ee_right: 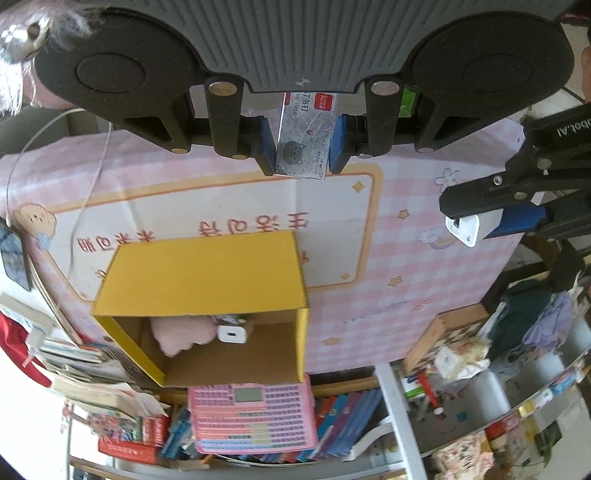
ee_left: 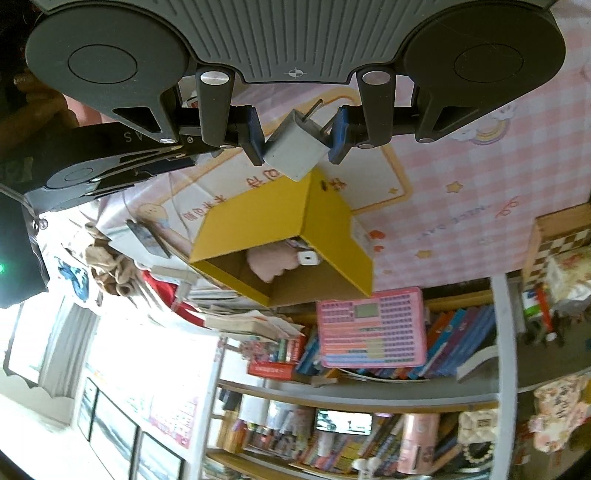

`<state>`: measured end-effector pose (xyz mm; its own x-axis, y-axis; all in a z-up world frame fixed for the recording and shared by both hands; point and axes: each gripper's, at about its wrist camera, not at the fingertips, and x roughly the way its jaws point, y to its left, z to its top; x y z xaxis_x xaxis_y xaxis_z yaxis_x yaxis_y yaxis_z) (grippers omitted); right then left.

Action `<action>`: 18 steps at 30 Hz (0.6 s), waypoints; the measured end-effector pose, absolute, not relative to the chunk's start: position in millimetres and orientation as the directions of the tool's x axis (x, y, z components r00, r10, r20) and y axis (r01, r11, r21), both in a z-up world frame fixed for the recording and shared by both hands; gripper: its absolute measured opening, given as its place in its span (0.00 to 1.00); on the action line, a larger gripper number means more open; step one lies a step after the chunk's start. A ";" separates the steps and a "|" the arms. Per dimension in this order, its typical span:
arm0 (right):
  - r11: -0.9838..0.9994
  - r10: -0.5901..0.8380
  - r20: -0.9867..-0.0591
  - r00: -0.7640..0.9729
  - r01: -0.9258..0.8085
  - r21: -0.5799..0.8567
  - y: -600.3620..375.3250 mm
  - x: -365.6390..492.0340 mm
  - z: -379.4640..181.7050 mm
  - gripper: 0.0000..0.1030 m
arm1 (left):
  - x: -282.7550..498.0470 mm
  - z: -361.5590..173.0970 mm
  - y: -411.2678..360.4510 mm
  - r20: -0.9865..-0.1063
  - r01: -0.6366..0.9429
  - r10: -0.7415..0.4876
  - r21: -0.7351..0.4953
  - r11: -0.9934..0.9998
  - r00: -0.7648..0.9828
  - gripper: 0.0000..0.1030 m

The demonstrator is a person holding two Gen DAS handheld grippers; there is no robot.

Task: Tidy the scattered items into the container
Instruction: 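Lift and carry the plug and package toward the yellow box with both tools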

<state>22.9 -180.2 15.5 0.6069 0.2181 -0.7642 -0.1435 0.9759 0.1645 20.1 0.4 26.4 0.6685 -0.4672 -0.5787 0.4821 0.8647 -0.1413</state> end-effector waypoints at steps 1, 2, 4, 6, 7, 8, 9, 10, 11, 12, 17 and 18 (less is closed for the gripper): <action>0.977 0.213 -0.765 0.607 -0.135 0.165 -183.8 22.2 15.2 0.28 | 20.4 25.9 -3.7 -0.580 0.493 -0.475 -0.140 0.859 0.662 0.35; 0.978 0.210 -0.766 0.608 -0.129 0.165 -186.5 22.1 15.2 0.28 | 20.9 25.4 -7.9 -0.582 0.503 -0.481 -0.139 0.853 0.656 0.35; 0.980 0.201 -0.767 0.609 -0.114 0.166 -193.6 21.2 14.7 0.28 | 22.6 24.2 -15.3 -0.585 0.518 -0.493 -0.140 0.844 0.644 0.35; 0.981 0.193 -0.769 0.610 -0.101 0.166 -199.5 21.0 14.8 0.28 | 25.1 23.5 -20.9 -0.587 0.530 -0.502 -0.142 0.836 0.636 0.35; 0.982 0.188 -0.770 0.610 -0.093 0.166 -202.7 21.1 14.7 0.28 | 26.1 23.5 -23.6 -0.586 0.535 -0.506 -0.142 0.833 0.633 0.35; 0.983 0.183 -0.771 0.611 -0.086 0.165 -205.4 21.2 14.7 0.28 | 27.2 23.5 -26.4 -0.585 0.540 -0.511 -0.142 0.829 0.630 0.35; 0.983 0.178 -0.772 0.611 -0.080 0.164 -208.5 21.4 14.5 0.28 | 28.5 23.4 -29.3 -0.585 0.546 -0.515 -0.142 0.826 0.627 0.35; 0.984 0.172 -0.773 0.610 -0.072 0.162 -211.8 21.7 14.2 0.28 | 30.1 23.2 -32.4 -0.585 0.551 -0.520 -0.143 0.822 0.623 0.35; 0.985 0.169 -0.774 0.610 -0.068 0.161 -214.2 22.5 14.0 0.28 | 31.5 23.0 -35.0 -0.586 0.557 -0.524 -0.145 0.818 0.618 0.35; 0.985 0.165 -0.776 0.609 -0.063 0.160 -216.9 23.1 13.7 0.28 | 32.4 22.5 -37.9 -0.587 0.560 -0.528 -0.146 0.815 0.614 0.35; 0.986 0.152 -0.780 0.607 -0.044 0.158 -229.3 27.5 12.4 0.28 | 39.9 21.0 -51.8 -0.592 0.579 -0.541 -0.149 0.802 0.597 0.35; 0.987 0.149 -0.781 0.607 -0.039 0.158 -232.3 28.4 12.1 0.28 | 41.2 20.8 -54.6 -0.593 0.583 -0.544 -0.149 0.798 0.593 0.35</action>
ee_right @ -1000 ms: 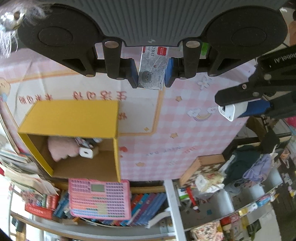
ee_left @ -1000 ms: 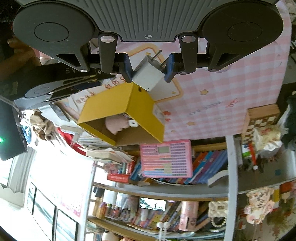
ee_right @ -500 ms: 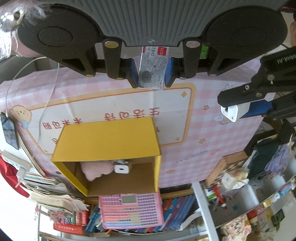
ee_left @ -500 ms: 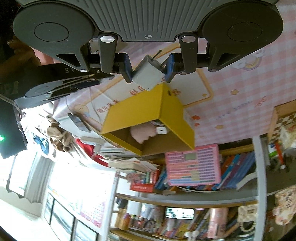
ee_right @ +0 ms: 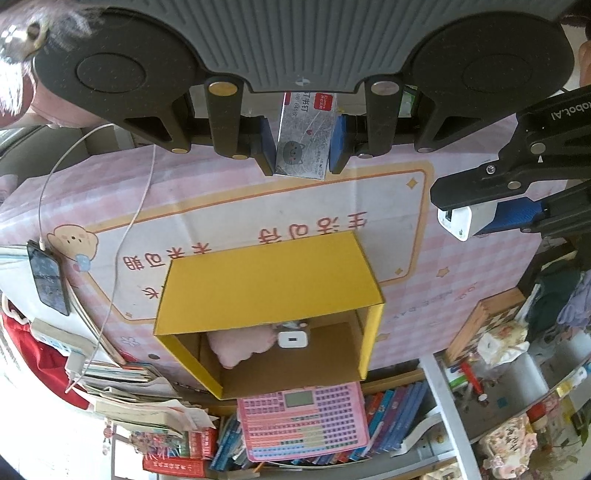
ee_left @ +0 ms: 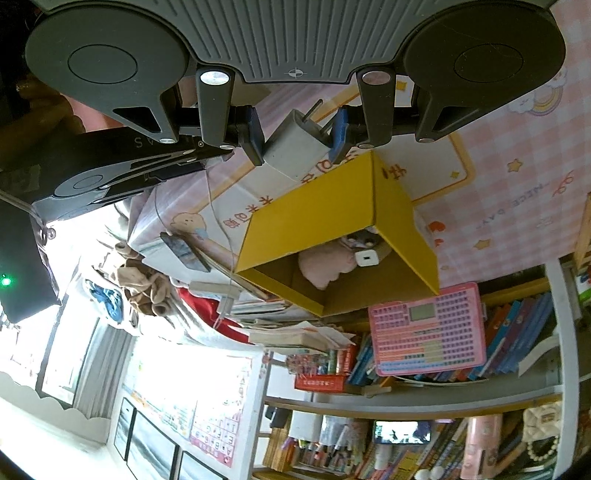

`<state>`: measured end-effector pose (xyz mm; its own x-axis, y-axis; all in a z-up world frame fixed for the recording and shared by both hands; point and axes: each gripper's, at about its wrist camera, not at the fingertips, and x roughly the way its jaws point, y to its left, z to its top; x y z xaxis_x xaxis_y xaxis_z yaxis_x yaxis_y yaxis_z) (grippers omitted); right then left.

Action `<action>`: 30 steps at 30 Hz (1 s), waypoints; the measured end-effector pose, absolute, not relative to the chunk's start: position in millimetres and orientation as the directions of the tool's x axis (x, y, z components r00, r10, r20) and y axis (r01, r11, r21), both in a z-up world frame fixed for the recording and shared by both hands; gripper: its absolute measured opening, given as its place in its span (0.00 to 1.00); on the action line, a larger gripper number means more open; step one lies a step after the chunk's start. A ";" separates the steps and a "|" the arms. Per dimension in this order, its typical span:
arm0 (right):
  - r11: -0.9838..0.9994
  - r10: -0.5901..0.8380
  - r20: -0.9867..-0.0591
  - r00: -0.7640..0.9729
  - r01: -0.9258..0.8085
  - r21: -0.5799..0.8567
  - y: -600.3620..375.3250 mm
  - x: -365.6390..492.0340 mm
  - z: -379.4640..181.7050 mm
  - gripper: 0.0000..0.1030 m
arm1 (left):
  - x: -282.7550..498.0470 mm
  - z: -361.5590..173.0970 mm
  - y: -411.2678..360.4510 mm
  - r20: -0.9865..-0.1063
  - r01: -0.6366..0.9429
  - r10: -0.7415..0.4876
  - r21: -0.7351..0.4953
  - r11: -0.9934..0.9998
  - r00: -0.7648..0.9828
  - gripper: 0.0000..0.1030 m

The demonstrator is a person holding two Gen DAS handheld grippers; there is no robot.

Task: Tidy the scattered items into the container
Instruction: 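Lift and carry the plug and package toward the yellow box with both tools, then lower the plug and package into the yellow box and open both tools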

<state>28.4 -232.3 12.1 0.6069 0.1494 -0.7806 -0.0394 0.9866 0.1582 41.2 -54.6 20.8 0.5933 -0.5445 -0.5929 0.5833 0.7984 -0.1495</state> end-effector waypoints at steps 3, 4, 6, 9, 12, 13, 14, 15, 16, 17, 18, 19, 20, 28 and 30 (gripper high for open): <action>0.987 0.141 -0.782 0.607 -0.026 0.158 -240.9 31.0 11.3 0.28 | 45.9 20.2 -63.8 -0.595 0.599 -0.555 -0.149 0.787 0.581 0.35; 0.987 0.138 -0.782 0.608 -0.021 0.158 -244.1 32.2 11.2 0.28 | 47.6 20.0 -66.9 -0.595 0.603 -0.558 -0.149 0.784 0.578 0.35; 0.987 0.134 -0.782 0.608 -0.014 0.158 -249.4 34.6 10.7 0.28 | 51.1 19.6 -72.8 -0.594 0.608 -0.562 -0.148 0.780 0.575 0.35; 0.987 0.126 -0.780 0.613 0.001 0.160 -258.5 37.4 10.9 0.28 | 57.2 20.0 -81.0 -0.591 0.613 -0.565 -0.146 0.776 0.575 0.35; 0.987 0.116 -0.777 0.619 0.016 0.160 -267.9 41.6 11.8 0.28 | 63.8 20.5 -89.2 -0.589 0.623 -0.572 -0.144 0.769 0.570 0.35; 0.987 0.112 -0.775 0.621 0.021 0.160 -270.4 42.8 12.3 0.28 | 66.0 21.0 -92.3 -0.588 0.627 -0.575 -0.143 0.766 0.569 0.35; 0.987 0.107 -0.774 0.624 0.027 0.159 -273.6 44.7 12.8 0.28 | 68.2 21.3 -95.2 -0.586 0.631 -0.578 -0.141 0.763 0.568 0.35; 0.987 0.102 -0.773 0.626 0.033 0.157 -277.0 46.4 13.4 0.28 | 70.4 21.8 -98.0 -0.584 0.635 -0.580 -0.138 0.760 0.568 0.35; 0.987 0.097 -0.772 0.628 0.038 0.156 -280.2 48.3 14.2 0.28 | 72.7 22.5 -101.0 -0.580 0.639 -0.583 -0.135 0.757 0.569 0.35; 0.987 0.093 -0.771 0.630 0.042 0.154 -282.9 49.7 14.8 0.28 | 74.9 23.3 -103.6 -0.577 0.644 -0.586 -0.131 0.754 0.569 0.35; 0.988 0.089 -0.770 0.632 0.045 0.151 -285.9 51.3 15.7 0.28 | 76.5 23.8 -106.3 -0.573 0.649 -0.589 -0.125 0.750 0.570 0.35; 0.988 0.084 -0.769 0.634 0.049 0.148 -289.4 53.4 16.7 0.28 | 78.8 24.6 -109.5 -0.569 0.655 -0.592 -0.119 0.746 0.571 0.35; 0.988 0.080 -0.768 0.636 0.053 0.146 -292.6 55.7 17.7 0.28 | 81.2 25.2 -112.1 -0.567 0.659 -0.594 -0.114 0.743 0.571 0.35; 0.988 0.068 -0.738 0.671 0.059 0.146 -315.4 87.4 32.1 0.28 | 110.5 32.7 -125.7 -0.546 0.651 -0.579 -0.077 0.755 0.606 0.35; 0.988 0.069 -0.719 0.692 0.050 0.143 -320.0 98.8 40.5 0.28 | 120.1 36.4 -127.6 -0.535 0.642 -0.570 -0.064 0.764 0.624 0.35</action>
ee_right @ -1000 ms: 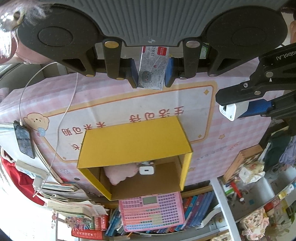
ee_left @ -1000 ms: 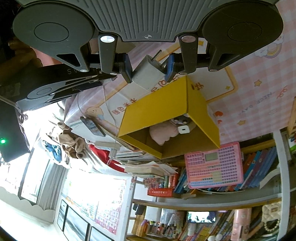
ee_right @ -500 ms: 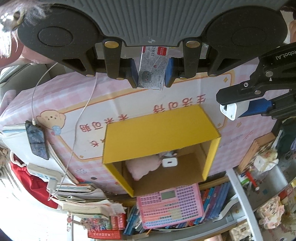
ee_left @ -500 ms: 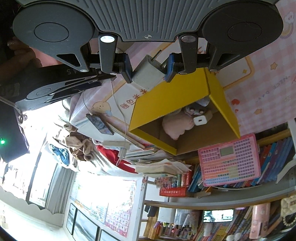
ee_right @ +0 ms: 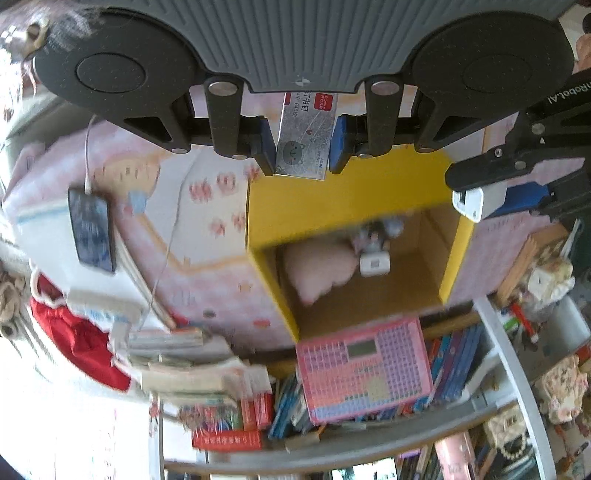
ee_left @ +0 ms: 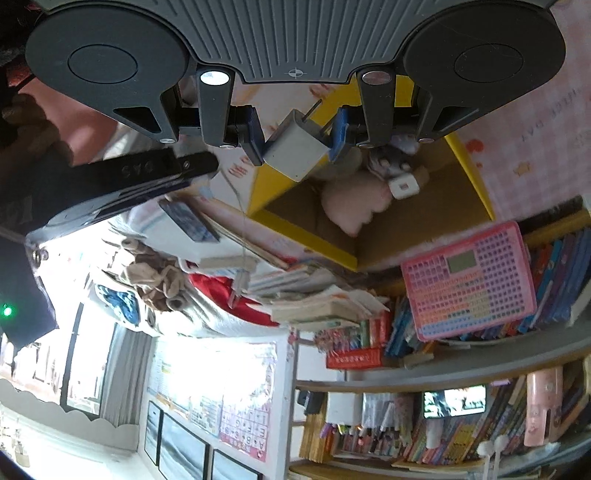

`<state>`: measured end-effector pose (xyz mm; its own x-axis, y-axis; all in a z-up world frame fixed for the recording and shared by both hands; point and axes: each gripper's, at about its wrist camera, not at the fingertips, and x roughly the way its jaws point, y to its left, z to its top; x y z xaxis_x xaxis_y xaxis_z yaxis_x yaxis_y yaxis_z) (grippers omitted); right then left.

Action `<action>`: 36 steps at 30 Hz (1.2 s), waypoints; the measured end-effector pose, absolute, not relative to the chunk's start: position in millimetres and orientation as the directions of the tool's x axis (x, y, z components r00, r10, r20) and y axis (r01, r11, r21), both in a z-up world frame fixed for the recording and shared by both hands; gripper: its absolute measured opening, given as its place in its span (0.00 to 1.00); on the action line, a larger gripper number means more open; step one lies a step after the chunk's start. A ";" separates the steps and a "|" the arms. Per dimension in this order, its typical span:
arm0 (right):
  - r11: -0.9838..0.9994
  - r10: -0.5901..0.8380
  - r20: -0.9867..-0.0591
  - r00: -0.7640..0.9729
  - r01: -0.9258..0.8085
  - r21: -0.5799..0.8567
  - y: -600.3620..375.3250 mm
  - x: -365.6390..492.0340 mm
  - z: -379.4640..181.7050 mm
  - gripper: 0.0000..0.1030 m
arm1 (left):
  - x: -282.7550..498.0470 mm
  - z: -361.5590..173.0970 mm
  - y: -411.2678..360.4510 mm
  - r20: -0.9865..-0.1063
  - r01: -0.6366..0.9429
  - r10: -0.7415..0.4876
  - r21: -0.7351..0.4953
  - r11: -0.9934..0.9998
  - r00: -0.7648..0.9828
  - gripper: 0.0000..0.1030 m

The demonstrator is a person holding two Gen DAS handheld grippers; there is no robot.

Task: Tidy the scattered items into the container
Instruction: 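Lower the plug and package into the yellow box and open both tools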

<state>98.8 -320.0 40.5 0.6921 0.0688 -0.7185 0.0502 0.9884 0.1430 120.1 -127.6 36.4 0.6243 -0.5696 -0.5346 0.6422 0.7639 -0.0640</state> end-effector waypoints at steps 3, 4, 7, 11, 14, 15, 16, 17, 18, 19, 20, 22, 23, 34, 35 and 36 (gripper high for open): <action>0.990 0.076 -0.683 0.726 0.025 0.136 -325.6 119.3 54.4 0.28 | 134.8 43.2 -130.0 -0.515 0.623 -0.552 -0.043 0.781 0.656 0.35; 0.991 0.080 -0.673 0.735 0.016 0.135 -327.0 125.6 58.5 0.28 | 139.7 45.1 -131.3 -0.510 0.615 -0.544 -0.037 0.787 0.666 0.35; 0.991 0.099 -0.645 0.758 -0.016 0.134 -330.2 145.9 68.0 0.28 | 152.1 48.4 -133.5 -0.501 0.589 -0.522 -0.030 0.807 0.690 0.35; 0.988 0.142 -0.625 0.767 -0.067 0.142 -333.3 171.7 73.7 0.29 | 166.7 49.0 -137.1 -0.494 0.554 -0.493 -0.028 0.832 0.716 0.35; 0.982 0.183 -0.618 0.765 -0.113 0.151 -330.5 191.7 72.5 0.29 | 178.4 44.9 -140.1 -0.505 0.528 -0.466 -0.023 0.849 0.727 0.35; 0.980 0.195 -0.618 0.761 -0.128 0.152 -328.7 196.7 71.6 0.29 | 182.1 43.1 -141.0 -0.510 0.520 -0.457 -0.021 0.854 0.729 0.35; 0.977 0.213 -0.620 0.755 -0.149 0.155 -326.2 203.6 69.5 0.29 | 185.9 40.9 -142.1 -0.516 0.514 -0.448 -0.019 0.858 0.730 0.35; 0.974 0.227 -0.623 0.749 -0.166 0.155 -323.3 208.4 67.1 0.29 | 189.5 38.5 -143.2 -0.522 0.506 -0.439 -0.016 0.862 0.731 0.35; 0.970 0.241 -0.627 0.740 -0.184 0.156 -320.6 213.5 64.3 0.29 | 193.5 35.8 -144.0 -0.531 0.497 -0.427 -0.013 0.868 0.732 0.35; 0.966 0.257 -0.632 0.731 -0.205 0.156 -317.5 219.8 59.9 0.29 | 198.1 31.5 -145.0 -0.543 0.485 -0.412 -0.010 0.875 0.732 0.35; 0.963 0.267 -0.638 0.722 -0.218 0.156 -314.3 224.1 55.7 0.29 | 201.1 27.5 -146.7 -0.556 0.473 -0.395 -0.004 0.881 0.731 0.35; 0.957 0.288 -0.656 0.697 -0.238 0.166 -309.9 235.2 44.2 0.29 | 206.4 17.4 -149.9 -0.583 0.456 -0.366 0.010 0.890 0.726 0.35; 0.954 0.297 -0.665 0.686 -0.248 0.171 -307.6 238.7 38.7 0.29 | 208.4 13.0 -150.8 -0.594 0.451 -0.355 0.016 0.892 0.722 0.35; 0.937 0.318 -0.746 0.586 -0.315 0.152 -300.6 265.1 -8.0 0.29 | 224.4 -16.2 -159.1 -0.683 0.427 -0.283 0.046 0.903 0.674 0.35; 0.936 0.318 -0.750 0.580 -0.321 0.148 -300.3 266.8 -10.2 0.29 | 225.3 -18.2 -159.4 -0.687 0.424 -0.280 0.046 0.904 0.670 0.35; 0.934 0.318 -0.755 0.574 -0.326 0.146 -299.6 268.4 -12.2 0.29 | 226.3 -19.6 -160.1 -0.691 0.422 -0.277 0.045 0.905 0.667 0.35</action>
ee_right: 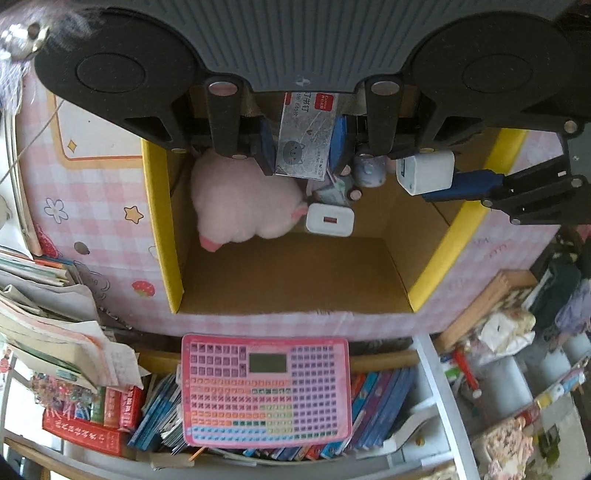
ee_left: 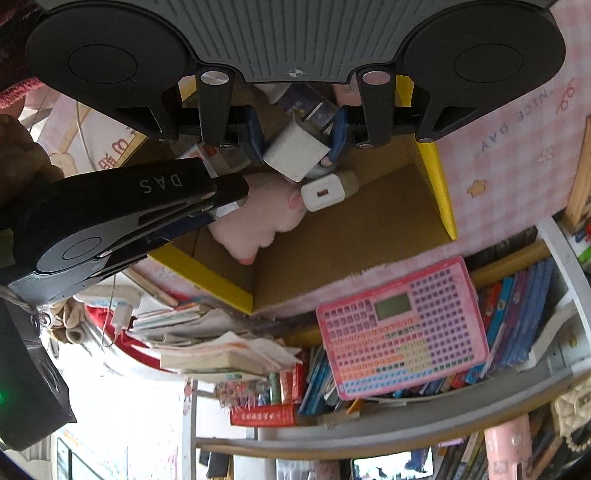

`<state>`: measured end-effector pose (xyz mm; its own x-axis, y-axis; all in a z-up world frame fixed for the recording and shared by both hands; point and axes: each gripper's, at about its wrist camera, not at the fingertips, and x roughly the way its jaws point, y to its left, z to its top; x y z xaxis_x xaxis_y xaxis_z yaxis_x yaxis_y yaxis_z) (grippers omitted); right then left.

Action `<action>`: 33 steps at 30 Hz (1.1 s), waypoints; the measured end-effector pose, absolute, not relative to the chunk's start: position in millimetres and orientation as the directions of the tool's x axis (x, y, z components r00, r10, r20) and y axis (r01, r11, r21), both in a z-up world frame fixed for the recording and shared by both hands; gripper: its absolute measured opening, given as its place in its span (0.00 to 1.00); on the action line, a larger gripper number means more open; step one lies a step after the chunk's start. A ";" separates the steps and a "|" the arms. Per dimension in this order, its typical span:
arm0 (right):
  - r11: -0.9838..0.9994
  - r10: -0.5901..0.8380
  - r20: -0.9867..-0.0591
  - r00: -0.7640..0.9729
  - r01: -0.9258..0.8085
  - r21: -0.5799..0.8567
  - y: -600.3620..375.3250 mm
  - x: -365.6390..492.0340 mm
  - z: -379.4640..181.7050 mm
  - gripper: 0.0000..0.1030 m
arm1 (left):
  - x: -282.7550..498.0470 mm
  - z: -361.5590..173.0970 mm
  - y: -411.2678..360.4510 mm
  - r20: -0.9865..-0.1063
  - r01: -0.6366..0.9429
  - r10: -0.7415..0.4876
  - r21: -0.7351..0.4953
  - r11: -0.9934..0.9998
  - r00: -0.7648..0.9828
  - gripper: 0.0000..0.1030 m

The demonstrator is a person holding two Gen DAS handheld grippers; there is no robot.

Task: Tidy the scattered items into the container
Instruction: 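Lower the plug and package into the yellow box and open both tools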

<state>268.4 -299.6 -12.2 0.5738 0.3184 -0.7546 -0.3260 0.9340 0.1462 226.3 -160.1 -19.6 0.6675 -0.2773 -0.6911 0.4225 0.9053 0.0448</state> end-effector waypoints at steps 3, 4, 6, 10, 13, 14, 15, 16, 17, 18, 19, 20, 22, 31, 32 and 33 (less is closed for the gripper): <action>0.927 0.329 -0.767 0.552 -0.345 0.149 -297.7 272.0 -19.0 0.29 | 229.4 -22.2 -162.6 -0.698 0.416 -0.269 0.046 0.908 0.663 0.35; 0.924 0.333 -0.770 0.544 -0.351 0.152 -297.2 273.0 -21.1 0.29 | 230.2 -23.3 -163.5 -0.701 0.415 -0.265 0.048 0.908 0.662 0.35; 0.920 0.340 -0.777 0.531 -0.358 0.158 -296.3 275.2 -24.4 0.29 | 231.1 -25.5 -165.6 -0.708 0.413 -0.257 0.054 0.909 0.658 0.35; 0.916 0.344 -0.787 0.513 -0.367 0.162 -297.9 279.7 -30.0 0.29 | 232.0 -28.6 -168.3 -0.717 0.409 -0.250 0.054 0.911 0.651 0.35; 0.915 0.349 -0.790 0.504 -0.367 0.170 -300.2 282.4 -32.9 0.29 | 232.7 -29.3 -169.2 -0.719 0.402 -0.245 0.052 0.914 0.650 0.35; 0.914 0.350 -0.790 0.503 -0.368 0.171 -300.5 282.9 -33.2 0.28 | 232.9 -29.4 -169.6 -0.720 0.398 -0.241 0.053 0.916 0.651 0.35; 0.913 0.352 -0.790 0.501 -0.370 0.172 -300.9 283.4 -33.6 0.28 | 233.1 -29.7 -170.3 -0.721 0.395 -0.237 0.056 0.917 0.652 0.35; 0.912 0.354 -0.791 0.499 -0.371 0.174 -301.6 283.9 -34.0 0.28 | 233.6 -29.9 -170.6 -0.722 0.391 -0.233 0.057 0.918 0.651 0.35; 0.912 0.356 -0.791 0.498 -0.371 0.176 -301.2 284.3 -34.3 0.28 | 233.7 -30.0 -170.8 -0.723 0.385 -0.228 0.057 0.921 0.652 0.35; 0.911 0.356 -0.791 0.498 -0.372 0.176 -301.9 284.5 -34.6 0.28 | 233.9 -30.0 -170.7 -0.724 0.378 -0.221 0.059 0.924 0.653 0.36; 0.911 0.359 -0.790 0.497 -0.373 0.179 -302.4 284.9 -34.6 0.28 | 234.2 -29.9 -170.8 -0.725 0.372 -0.215 0.060 0.926 0.654 0.37; 0.910 0.362 -0.789 0.496 -0.373 0.183 -302.7 285.1 -34.7 0.28 | 234.6 -29.9 -170.5 -0.727 0.365 -0.210 0.059 0.929 0.653 0.38; 0.909 0.366 -0.785 0.500 -0.372 0.187 -304.2 284.4 -33.9 0.28 | 234.7 -29.9 -169.6 -0.729 0.344 -0.196 0.056 0.937 0.655 0.43; 0.911 0.383 -0.739 0.555 -0.362 0.201 -311.2 276.2 -22.9 0.38 | 219.9 -21.9 -172.0 -0.694 0.312 -0.174 0.077 0.947 0.699 0.66; 0.910 0.386 -0.733 0.560 -0.361 0.203 -311.5 274.9 -21.2 0.38 | 217.7 -20.6 -172.2 -0.693 0.308 -0.169 0.081 0.948 0.701 0.67; 0.910 0.389 -0.726 0.566 -0.360 0.207 -311.5 273.4 -19.6 0.38 | 215.4 -19.2 -172.0 -0.692 0.306 -0.165 0.085 0.948 0.703 0.67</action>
<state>273.4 -311.5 -19.6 0.5665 0.3891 -0.7264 -0.3598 0.9098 0.2068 215.4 -172.0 -19.2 0.7027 -0.1650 -0.6921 0.3061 0.9482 0.0847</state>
